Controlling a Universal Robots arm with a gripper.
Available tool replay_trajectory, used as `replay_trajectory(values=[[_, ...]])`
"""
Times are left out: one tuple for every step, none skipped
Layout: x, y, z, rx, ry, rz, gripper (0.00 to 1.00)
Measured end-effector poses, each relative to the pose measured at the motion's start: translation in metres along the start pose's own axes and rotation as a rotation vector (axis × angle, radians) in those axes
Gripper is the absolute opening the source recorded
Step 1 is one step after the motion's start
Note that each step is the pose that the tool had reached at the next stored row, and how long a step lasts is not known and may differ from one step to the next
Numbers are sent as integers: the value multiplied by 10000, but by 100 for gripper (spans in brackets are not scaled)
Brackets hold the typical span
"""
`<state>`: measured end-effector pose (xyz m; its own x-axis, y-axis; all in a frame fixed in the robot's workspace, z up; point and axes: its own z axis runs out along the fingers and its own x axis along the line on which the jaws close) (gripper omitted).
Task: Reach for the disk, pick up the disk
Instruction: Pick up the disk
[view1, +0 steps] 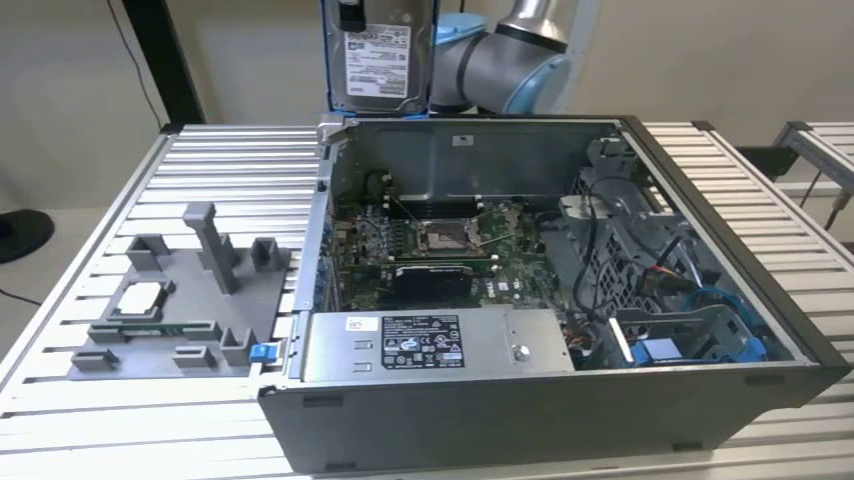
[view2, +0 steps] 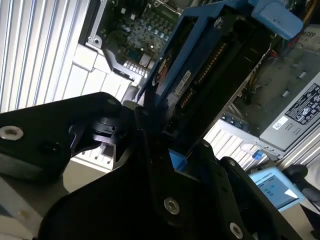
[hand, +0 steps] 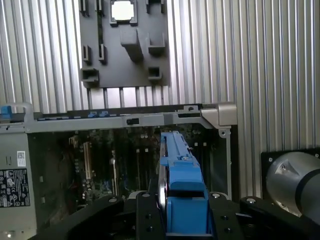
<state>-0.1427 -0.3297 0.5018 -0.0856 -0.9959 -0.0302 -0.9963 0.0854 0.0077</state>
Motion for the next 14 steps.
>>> replay_trajectory(values=[[-4,-46,0,1,0,0,0],[-8,-91,0,0,0,1,0],[-12,-137,0,0,-1,1,0],[-15,-181,-1,0,0,0,0],[-19,-223,-1,0,0,1,0],[-23,-264,-1,0,0,1,0],[-26,-304,-1,0,-1,0,0],[-30,-345,-2,0,0,0,0],[-33,-383,-2,0,-1,1,0],[-36,-422,-2,0,0,0,0],[-40,-463,-2,0,0,0,0],[-43,-502,-3,0,0,1,0],[-47,-547,-2,1,-1,0,0],[-51,-590,-3,0,0,0,0]])
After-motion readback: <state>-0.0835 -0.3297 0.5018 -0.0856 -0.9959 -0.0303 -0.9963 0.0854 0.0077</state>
